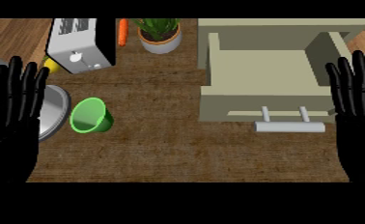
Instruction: Pick up the cup, place it into the drawer and close the drawer
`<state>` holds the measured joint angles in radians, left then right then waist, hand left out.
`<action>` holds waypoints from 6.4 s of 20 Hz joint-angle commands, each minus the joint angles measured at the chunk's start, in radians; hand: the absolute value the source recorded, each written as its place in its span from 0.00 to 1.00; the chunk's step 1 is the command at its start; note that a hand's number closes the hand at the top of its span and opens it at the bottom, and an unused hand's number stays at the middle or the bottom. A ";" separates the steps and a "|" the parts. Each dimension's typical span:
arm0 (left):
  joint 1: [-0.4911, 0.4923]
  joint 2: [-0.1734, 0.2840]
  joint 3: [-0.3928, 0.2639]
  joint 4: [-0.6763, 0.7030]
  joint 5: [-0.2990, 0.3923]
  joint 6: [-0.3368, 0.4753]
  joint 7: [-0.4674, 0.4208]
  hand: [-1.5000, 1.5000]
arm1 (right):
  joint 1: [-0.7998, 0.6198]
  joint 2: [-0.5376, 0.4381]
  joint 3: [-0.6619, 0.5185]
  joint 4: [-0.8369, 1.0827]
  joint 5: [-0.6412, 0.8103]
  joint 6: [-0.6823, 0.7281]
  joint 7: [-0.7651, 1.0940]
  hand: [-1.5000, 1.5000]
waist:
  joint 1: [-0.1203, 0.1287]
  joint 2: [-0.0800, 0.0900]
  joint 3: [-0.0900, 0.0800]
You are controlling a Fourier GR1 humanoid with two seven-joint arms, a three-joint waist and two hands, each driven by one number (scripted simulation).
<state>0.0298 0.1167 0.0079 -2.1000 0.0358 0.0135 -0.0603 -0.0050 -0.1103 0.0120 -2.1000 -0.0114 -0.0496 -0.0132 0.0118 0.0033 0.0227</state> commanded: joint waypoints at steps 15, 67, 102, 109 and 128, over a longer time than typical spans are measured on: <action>-0.109 0.166 0.242 0.371 0.460 -0.270 0.121 0.00 | -0.074 -0.034 0.040 0.133 -0.049 0.137 0.074 0.00 | -0.013 -0.003 -0.023; -0.498 0.234 0.298 1.923 -0.049 -0.382 -0.966 0.00 | -0.282 -0.097 -0.121 0.248 -0.127 0.225 0.145 0.00 | -0.050 0.014 -0.029; -0.693 -0.037 0.300 1.678 -0.009 -0.170 -1.028 1.00 | -0.282 -0.106 -0.131 0.249 -0.109 0.224 0.152 0.00 | -0.015 -0.006 -0.023; -0.830 -0.082 0.232 1.471 0.001 -0.121 -0.775 1.00 | -0.258 -0.121 -0.146 0.293 -0.081 0.241 0.092 0.00 | -0.002 -0.009 -0.021; -1.335 -0.117 -0.025 1.550 0.155 0.272 -0.222 1.00 | -0.290 -0.124 -0.172 0.290 -0.097 0.235 0.099 0.00 | -0.056 0.006 -0.022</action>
<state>-1.1989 0.0011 0.0153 -0.6495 0.1574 0.2314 -0.3559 -0.2652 -0.2274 -0.1557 -1.8342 -0.1209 0.1921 0.0872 -0.0354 0.0049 0.0009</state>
